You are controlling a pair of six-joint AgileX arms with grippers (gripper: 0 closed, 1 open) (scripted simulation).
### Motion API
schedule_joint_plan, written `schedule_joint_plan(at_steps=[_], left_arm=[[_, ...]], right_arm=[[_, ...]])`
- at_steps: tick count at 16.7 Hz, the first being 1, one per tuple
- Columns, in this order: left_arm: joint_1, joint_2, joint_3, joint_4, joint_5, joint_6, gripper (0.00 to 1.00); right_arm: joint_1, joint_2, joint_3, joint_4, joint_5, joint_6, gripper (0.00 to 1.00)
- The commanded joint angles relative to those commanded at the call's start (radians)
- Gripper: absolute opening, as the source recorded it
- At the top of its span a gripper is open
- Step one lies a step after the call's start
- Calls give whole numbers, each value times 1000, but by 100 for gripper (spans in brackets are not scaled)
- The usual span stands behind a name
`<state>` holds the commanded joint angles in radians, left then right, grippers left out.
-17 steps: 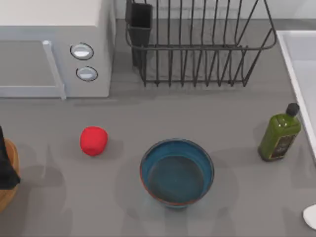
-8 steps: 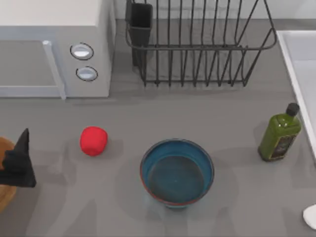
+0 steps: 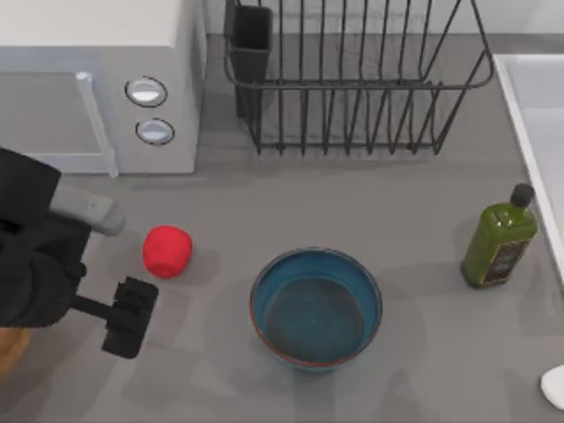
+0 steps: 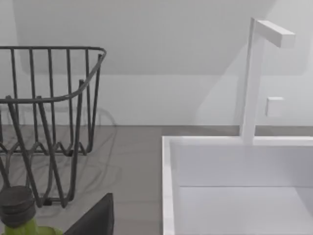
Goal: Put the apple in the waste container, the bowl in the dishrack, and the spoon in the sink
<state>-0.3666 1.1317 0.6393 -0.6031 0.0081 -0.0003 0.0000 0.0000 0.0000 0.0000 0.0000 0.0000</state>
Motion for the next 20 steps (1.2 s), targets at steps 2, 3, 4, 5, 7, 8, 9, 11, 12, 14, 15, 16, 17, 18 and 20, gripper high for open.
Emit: schedule_joint_plan(at_steps=[2, 3, 4, 5, 7, 8, 9, 11, 12, 14, 15, 16, 17, 18, 20], left_arm=[[-36, 225, 120, -116, -1, -28, 100], [-49, 329, 183, -170, -1, -46, 100], [-59, 427, 246, -221, -2, -66, 100], [-67, 515, 311, -268, -2, -88, 100], [-73, 661, 443, -345, -1, -136, 100], [-73, 718, 509, -375, -1, -161, 100], [-71, 764, 572, -400, 0, -186, 100], [-63, 826, 689, -435, 1, -232, 100], [-58, 843, 739, -447, 2, -252, 100], [-47, 858, 814, -459, 3, -284, 100], [-42, 860, 836, -462, 3, -294, 100], [-39, 860, 847, -463, 3, -299, 100], [-39, 860, 848, -463, 3, -300, 100], [-39, 860, 848, -463, 3, -300, 100], [-39, 860, 848, -463, 3, -300, 100]], right_arm=[[0, 0, 0, 0, 0, 0, 100], [0, 0, 0, 0, 0, 0, 100], [0, 0, 0, 0, 0, 0, 100], [0, 0, 0, 0, 0, 0, 100], [0, 0, 0, 0, 0, 0, 100], [0, 0, 0, 0, 0, 0, 100], [0, 0, 0, 0, 0, 0, 100], [0, 0, 0, 0, 0, 0, 100], [0, 0, 0, 0, 0, 0, 100], [0, 0, 0, 0, 0, 0, 100], [0, 0, 0, 0, 0, 0, 100], [0, 0, 0, 0, 0, 0, 100], [0, 0, 0, 0, 0, 0, 100], [0, 0, 0, 0, 0, 0, 100], [0, 0, 0, 0, 0, 0, 100]])
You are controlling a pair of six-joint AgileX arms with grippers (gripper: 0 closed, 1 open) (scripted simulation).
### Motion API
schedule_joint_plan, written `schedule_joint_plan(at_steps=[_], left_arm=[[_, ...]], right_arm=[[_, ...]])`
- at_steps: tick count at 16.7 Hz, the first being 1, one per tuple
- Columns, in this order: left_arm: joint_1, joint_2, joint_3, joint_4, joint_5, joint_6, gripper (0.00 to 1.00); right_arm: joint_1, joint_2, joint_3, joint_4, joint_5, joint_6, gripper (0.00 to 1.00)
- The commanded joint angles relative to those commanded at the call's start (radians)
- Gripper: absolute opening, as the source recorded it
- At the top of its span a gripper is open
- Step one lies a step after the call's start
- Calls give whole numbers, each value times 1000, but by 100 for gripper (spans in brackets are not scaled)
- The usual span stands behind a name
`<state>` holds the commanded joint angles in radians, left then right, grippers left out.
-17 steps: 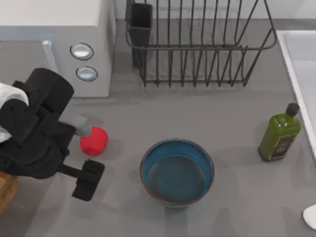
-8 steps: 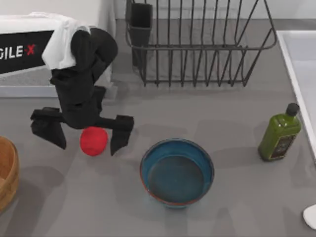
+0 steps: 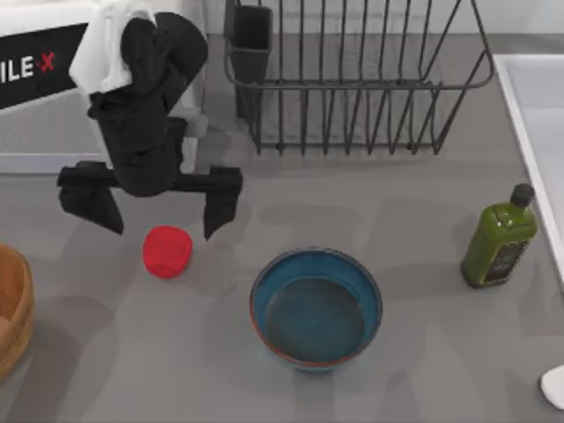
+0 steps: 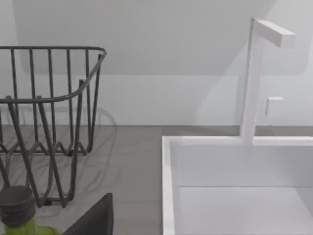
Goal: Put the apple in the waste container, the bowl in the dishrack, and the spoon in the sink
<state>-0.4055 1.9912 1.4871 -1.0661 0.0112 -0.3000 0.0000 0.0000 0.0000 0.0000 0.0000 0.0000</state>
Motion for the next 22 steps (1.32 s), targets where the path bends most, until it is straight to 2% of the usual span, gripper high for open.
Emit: schedule_joint_plan(at_steps=[5, 12, 16, 22], left_arm=[[-19, 3, -10, 23, 0, -19, 100], [-6, 99, -140, 241, 0, -4, 100], [0, 101, -147, 248, 1, 1, 100], [0, 101, -147, 248, 1, 1, 55]], right_arm=[[0, 0, 0, 0, 0, 0, 100], [0, 0, 0, 0, 0, 0, 100], [0, 0, 0, 0, 0, 0, 100], [0, 0, 0, 0, 0, 0, 100]])
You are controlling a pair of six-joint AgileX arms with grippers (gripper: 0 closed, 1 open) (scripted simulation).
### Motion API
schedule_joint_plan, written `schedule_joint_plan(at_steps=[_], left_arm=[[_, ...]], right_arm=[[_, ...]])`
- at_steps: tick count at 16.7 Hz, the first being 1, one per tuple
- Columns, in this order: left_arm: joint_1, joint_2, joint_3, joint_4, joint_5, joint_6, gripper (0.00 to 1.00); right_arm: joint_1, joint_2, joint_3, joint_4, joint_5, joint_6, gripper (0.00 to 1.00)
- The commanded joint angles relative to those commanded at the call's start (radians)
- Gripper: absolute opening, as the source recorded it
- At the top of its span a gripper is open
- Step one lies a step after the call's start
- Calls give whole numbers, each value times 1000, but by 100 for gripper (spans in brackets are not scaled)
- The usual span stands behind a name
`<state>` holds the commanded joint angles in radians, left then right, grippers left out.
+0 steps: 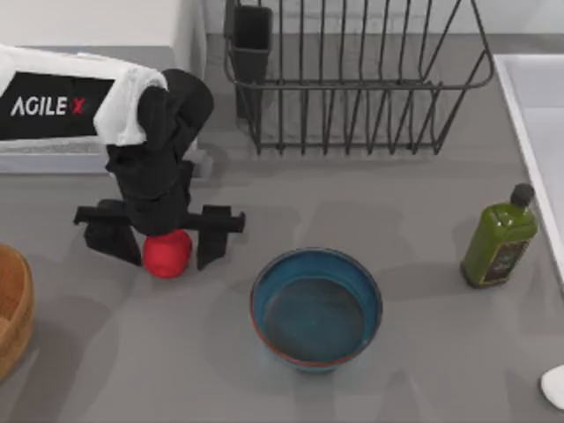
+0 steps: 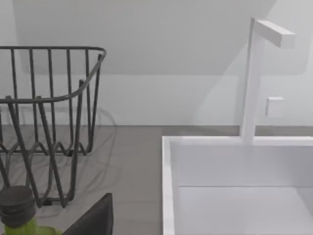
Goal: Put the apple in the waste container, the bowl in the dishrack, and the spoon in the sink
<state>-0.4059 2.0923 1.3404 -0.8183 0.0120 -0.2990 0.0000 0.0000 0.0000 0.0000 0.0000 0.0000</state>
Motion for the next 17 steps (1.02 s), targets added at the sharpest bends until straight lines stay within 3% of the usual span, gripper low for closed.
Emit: schedule_joint_plan(at_steps=[7, 17], left_arm=[[0, 0, 0, 0, 0, 0, 2], [-2, -21, 4, -15, -13, 8, 0]], right_arm=[[0, 0, 0, 0, 0, 0, 100], [0, 0, 0, 0, 0, 0, 100]])
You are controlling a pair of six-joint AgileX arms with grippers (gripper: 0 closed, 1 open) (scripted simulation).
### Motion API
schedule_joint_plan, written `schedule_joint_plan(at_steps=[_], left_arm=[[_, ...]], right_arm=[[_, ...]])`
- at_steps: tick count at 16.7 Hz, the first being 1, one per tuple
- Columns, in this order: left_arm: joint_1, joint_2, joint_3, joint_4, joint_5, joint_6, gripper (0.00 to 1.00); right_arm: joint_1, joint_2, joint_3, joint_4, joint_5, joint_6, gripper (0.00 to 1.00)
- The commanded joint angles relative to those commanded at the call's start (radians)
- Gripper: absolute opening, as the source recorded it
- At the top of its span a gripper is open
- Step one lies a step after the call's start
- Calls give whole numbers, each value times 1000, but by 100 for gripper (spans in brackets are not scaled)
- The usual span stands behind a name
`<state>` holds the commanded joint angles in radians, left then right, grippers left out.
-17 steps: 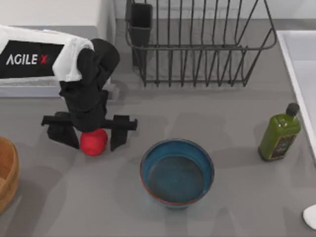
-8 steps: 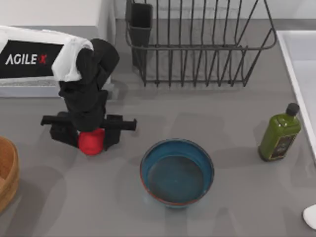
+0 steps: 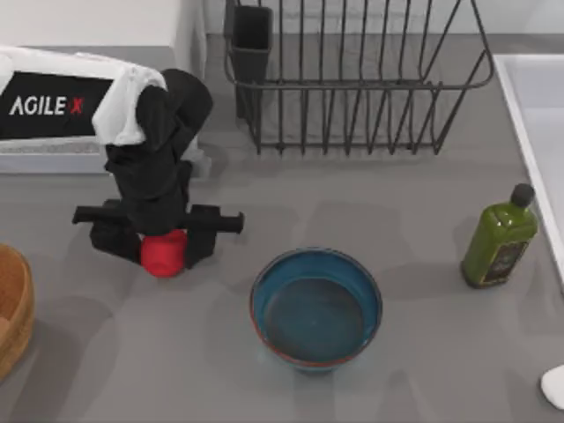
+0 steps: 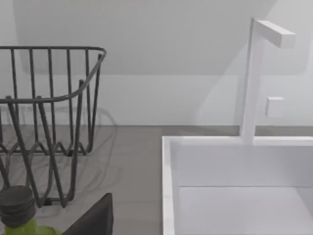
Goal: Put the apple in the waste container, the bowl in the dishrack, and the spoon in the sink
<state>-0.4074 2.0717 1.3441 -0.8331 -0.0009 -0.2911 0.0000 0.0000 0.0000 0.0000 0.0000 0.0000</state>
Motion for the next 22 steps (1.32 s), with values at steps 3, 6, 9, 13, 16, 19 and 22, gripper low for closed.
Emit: schedule_joint_plan(at_steps=[3, 6, 9, 13, 16, 19, 22], left_arm=[[-21, -22, 30, -55, 2, 3, 0], [-31, -64, 99, -158, 2, 5, 0], [-21, -101, 184, -270, 1, 2, 0], [-2, -116, 244, -358, -1, -4, 0], [-1, -116, 245, -360, -1, -4, 0], [-9, -125, 229, -366, 0, 4, 0], [6, -208, 156, -409, 4, 37, 0]], right_arm=[[0, 0, 0, 0, 0, 0, 100], [0, 0, 0, 0, 0, 0, 100], [0, 0, 0, 0, 0, 0, 100], [0, 0, 0, 0, 0, 0, 100], [0, 0, 0, 0, 0, 0, 100], [0, 0, 0, 0, 0, 0, 100], [0, 0, 0, 0, 0, 0, 100]])
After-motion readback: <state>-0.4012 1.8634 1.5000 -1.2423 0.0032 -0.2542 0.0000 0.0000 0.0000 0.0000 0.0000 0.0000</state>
